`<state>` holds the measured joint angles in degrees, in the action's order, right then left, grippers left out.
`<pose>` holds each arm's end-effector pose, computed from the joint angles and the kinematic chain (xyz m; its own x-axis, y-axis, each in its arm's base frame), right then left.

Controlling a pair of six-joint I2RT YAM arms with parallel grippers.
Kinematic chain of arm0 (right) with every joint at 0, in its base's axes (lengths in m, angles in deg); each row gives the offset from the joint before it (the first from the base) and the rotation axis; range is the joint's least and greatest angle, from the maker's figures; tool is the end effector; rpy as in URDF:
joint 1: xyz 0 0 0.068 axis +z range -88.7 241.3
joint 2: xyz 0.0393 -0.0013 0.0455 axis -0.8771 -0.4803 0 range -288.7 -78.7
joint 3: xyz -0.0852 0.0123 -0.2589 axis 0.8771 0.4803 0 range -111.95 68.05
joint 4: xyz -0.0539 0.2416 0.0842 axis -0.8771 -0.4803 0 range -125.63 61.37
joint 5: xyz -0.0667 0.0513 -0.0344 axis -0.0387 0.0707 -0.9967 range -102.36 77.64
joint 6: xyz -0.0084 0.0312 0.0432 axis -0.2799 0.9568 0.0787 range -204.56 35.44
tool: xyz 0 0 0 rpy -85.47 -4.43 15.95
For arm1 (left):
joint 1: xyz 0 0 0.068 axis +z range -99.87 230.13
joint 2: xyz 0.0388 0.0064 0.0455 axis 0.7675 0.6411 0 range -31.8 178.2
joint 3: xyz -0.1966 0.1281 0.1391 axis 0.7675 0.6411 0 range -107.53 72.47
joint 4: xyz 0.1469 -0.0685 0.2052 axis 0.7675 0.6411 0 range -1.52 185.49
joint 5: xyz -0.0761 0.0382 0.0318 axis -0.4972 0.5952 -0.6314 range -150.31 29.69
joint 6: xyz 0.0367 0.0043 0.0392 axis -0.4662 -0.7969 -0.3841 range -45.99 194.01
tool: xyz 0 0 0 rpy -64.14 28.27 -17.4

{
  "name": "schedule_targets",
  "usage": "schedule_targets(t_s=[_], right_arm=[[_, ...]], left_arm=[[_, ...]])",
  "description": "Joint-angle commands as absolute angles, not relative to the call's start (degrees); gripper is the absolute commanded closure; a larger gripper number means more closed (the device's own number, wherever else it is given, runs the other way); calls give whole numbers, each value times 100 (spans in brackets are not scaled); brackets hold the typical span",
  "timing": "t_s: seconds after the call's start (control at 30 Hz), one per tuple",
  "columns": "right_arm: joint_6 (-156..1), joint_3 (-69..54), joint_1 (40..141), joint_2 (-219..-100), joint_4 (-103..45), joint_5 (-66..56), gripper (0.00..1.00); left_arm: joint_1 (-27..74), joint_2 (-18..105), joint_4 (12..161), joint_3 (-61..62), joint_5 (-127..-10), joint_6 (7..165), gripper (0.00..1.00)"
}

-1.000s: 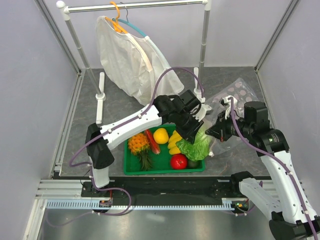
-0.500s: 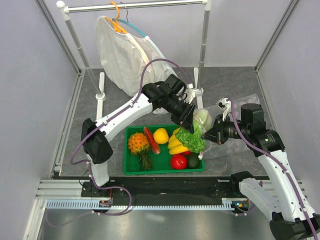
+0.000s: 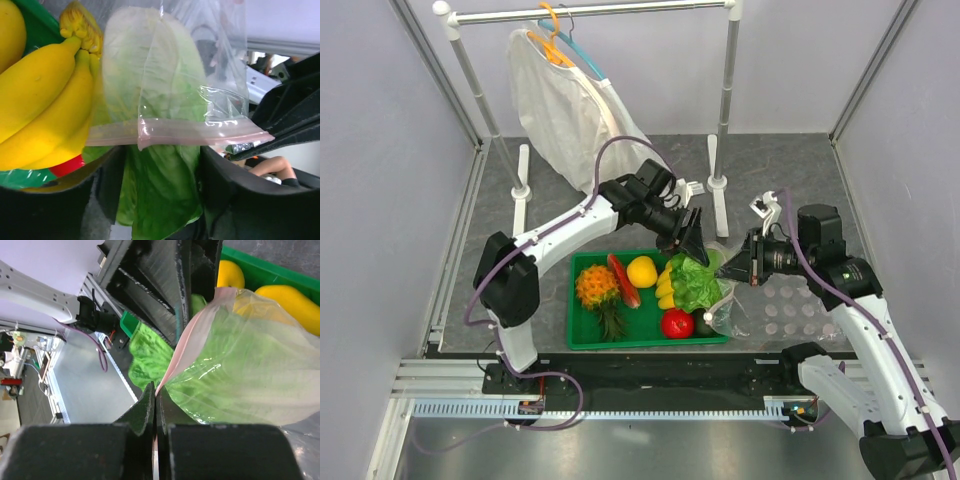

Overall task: Place the food in the zip-top bag and seal the zipper
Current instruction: Place the fake vegetable in the zipper food storage bag, then adjust the zipper on the food storage bag.

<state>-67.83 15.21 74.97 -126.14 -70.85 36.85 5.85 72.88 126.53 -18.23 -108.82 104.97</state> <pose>0.1468 0.0634 0.3324 -0.7717 0.0058 -0.6359 -0.5442 0.5115 0.6650 0.2672 -0.2978 0.2910 -0.8917 0.3934 -0.2237 0.3891 0.4139 -0.8229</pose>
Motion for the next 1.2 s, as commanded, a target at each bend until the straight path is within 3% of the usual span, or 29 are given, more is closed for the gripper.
schedule_targets(t_s=[0.0, 0.03, 0.13, 0.37, 0.6, 0.77, 0.8, 0.97, 1.17], right_arm=[[-6409, 1294, 7518, -12616, -6599, 3739, 100], [-6356, 1216, 7518, -12616, -6590, 3704, 100], [-6198, 1127, 7518, -12625, -6529, 3668, 100], [-6136, 627, 7352, -12721, -6502, 3501, 100], [-5811, -331, 7193, -12950, -6467, 3422, 100], [-5468, -481, 7176, -12924, -6300, 3440, 100], [-5311, -482, 7184, -12906, -6213, 3449, 100], [-5082, -525, 7176, -12897, -6098, 3405, 100], [-4844, -447, 7097, -12932, -5940, 3484, 100]], left_arm=[[662, 6603, 11916, -1780, -11428, 10655, 28], [688, 6315, 11907, -1727, -11253, 10574, 18], [872, 5796, 11802, -1281, -11015, 10442, 10], [1172, 4689, 11723, -568, -10550, 9925, 10], [1400, 3640, 11415, 364, -8818, 9842, 20], [2085, 3991, 11231, 479, -9247, 10677, 34], [2103, 4148, 11161, 479, -9439, 10783, 40], [2103, 4326, 10678, 935, -9993, 11564, 49], [1998, 4116, 8982, 1955, -10478, 12814, 50]])
